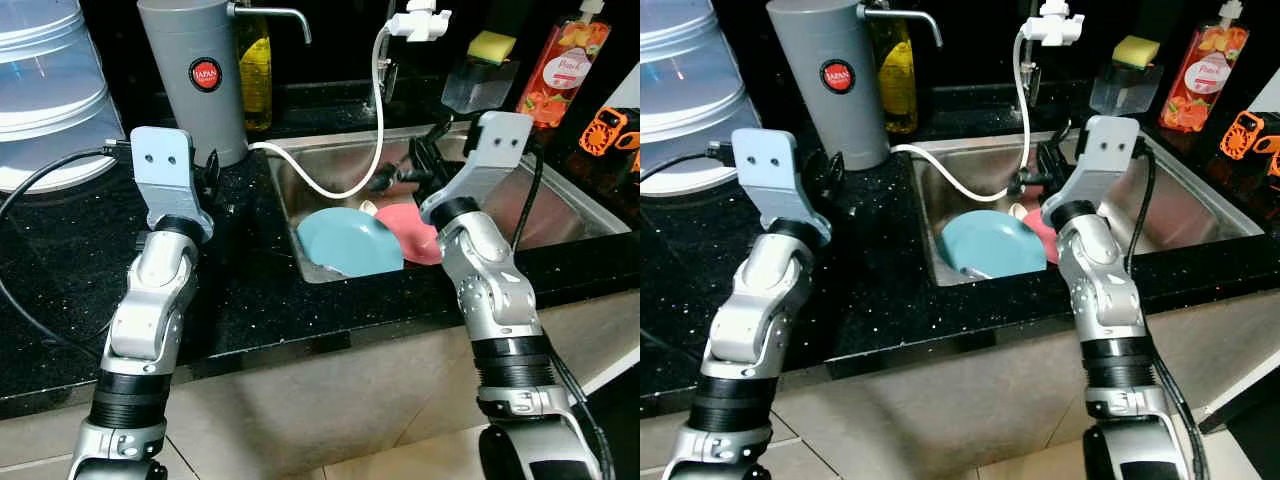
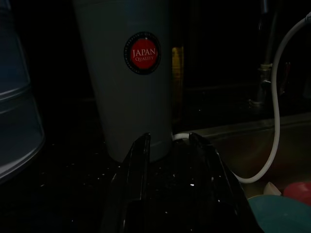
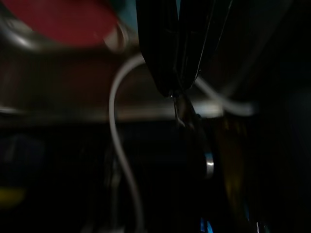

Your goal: Kitchen organization

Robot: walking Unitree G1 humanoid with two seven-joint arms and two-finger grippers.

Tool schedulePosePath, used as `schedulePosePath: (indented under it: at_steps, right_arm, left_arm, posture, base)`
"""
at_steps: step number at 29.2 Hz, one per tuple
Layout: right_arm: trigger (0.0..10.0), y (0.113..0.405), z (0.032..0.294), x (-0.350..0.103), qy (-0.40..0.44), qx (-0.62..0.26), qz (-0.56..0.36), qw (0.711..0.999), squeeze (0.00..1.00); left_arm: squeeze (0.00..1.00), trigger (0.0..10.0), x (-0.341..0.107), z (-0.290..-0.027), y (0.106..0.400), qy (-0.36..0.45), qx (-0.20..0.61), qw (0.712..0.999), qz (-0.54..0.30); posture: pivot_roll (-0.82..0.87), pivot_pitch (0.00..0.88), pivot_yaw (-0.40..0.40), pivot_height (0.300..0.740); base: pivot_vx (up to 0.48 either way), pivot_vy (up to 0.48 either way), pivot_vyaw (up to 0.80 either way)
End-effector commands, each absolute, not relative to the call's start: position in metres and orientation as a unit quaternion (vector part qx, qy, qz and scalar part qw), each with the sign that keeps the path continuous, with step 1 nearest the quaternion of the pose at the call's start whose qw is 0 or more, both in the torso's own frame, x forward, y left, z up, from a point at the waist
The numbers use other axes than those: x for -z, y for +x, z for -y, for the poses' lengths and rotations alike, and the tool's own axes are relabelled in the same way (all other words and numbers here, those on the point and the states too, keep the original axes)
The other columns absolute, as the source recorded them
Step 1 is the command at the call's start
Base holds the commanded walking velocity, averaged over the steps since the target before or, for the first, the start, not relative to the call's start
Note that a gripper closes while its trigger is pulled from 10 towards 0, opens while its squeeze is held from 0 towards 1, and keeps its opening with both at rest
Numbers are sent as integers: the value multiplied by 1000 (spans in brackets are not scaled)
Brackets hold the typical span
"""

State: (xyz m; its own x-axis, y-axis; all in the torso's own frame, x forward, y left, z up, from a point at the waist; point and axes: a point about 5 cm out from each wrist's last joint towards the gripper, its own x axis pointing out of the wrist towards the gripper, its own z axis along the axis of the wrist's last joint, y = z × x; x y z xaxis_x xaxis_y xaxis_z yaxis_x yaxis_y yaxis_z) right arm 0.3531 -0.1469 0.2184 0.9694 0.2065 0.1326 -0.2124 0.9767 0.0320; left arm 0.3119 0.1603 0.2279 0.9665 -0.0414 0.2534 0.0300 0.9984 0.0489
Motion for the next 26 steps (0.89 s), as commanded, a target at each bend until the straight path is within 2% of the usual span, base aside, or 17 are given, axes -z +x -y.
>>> schedulePosePath:
  at_steps: [1, 5, 6, 7, 17, 18, 19, 20, 22, 26]
  right_arm:
    - [10000, 356, 140, -214, 6, -128, 38, 991, 0]
    - [10000, 357, 134, -210, -2, -140, 27, 990, 0]
    - [10000, 358, 133, -209, -15, -140, 25, 990, 318]
    - [10000, 359, 132, -207, -26, -139, 22, 990, 1000]
    - [10000, 359, 130, -207, -28, -147, 18, 989, 1000]
    - [10000, 358, 132, -214, -7, -146, 41, 988, 996]
    - [10000, 357, 133, -222, 13, -146, 68, 987, 31]
    - [10000, 355, 134, -230, 35, -147, 93, 984, 0]
    - [10000, 351, 135, -241, 58, -152, 122, 979, 0]
    - [10000, 349, 135, -246, 25, -149, 131, 980, 0]
  left_arm:
    - [0, 10000, -226, -158, 313, 20, 19, 992, 126]
    - [0, 10000, -226, -158, 313, 20, 19, 992, 125]
    - [0, 10000, -226, -158, 313, 20, 18, 992, 125]
    - [0, 10000, -226, -158, 313, 20, 18, 992, 125]
    - [0, 10000, -226, -160, 312, 20, 13, 992, 125]
    - [0, 10000, -226, -160, 312, 20, 13, 992, 126]
    - [0, 10000, -226, -160, 312, 21, 13, 992, 126]
    - [0, 10000, -226, -161, 312, 21, 12, 992, 126]
    - [0, 10000, -226, -162, 312, 21, 10, 992, 127]
    - [0, 10000, -227, -162, 313, 21, 8, 992, 127]
  posture:
    - [84, 0, -17, 740]
    - [84, 0, -17, 740]
    - [84, 0, -17, 740]
    - [91, 0, -21, 740]
    - [97, 0, -25, 740]
    - [97, 0, -25, 740]
    - [97, 0, -23, 740]
    - [97, 0, -23, 740]
    - [94, 0, -21, 740]
    - [91, 0, -18, 740]
  base:
    - [0, 0, 0]
    - [0, 0, 0]
    - [0, 0, 0]
    - [0, 0, 0]
    - [0, 0, 0]
    - [0, 0, 0]
    - [0, 0, 0]
    - [0, 0, 0]
    - [0, 0, 0]
    - [0, 0, 0]
